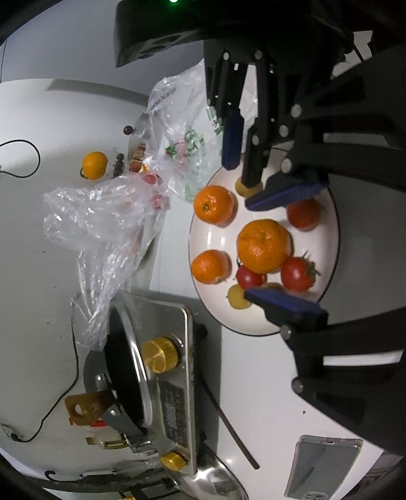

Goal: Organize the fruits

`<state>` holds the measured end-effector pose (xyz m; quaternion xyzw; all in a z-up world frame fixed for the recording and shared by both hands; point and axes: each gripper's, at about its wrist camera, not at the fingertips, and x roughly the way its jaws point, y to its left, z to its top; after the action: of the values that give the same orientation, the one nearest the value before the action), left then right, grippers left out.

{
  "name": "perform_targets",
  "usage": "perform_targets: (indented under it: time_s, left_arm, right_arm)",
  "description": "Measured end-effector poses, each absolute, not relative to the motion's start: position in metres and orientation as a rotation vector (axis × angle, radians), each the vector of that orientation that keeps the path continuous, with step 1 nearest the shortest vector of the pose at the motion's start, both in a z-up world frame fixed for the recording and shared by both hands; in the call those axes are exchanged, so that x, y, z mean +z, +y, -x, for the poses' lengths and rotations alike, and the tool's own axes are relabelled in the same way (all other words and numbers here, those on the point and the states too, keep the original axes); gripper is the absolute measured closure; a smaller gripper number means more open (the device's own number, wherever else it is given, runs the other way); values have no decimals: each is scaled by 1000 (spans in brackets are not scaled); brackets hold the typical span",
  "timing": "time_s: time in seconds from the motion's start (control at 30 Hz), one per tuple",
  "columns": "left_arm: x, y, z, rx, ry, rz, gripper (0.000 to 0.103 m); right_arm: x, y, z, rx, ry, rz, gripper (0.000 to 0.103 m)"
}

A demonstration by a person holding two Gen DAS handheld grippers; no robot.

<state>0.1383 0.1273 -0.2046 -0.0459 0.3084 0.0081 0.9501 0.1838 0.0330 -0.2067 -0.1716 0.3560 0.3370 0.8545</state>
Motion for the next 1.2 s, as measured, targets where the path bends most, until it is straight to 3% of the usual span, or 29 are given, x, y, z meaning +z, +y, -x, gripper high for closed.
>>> perform_targets:
  time_s: [0.2, 1.2]
  left_arm:
    - [-195, 124, -126, 23, 597, 94, 38]
    - [-138, 82, -31, 18, 438, 24, 33]
  right_arm:
    - [-197, 27, -173, 697, 725, 361, 76]
    - [-139, -28, -81, 635, 558, 322, 72]
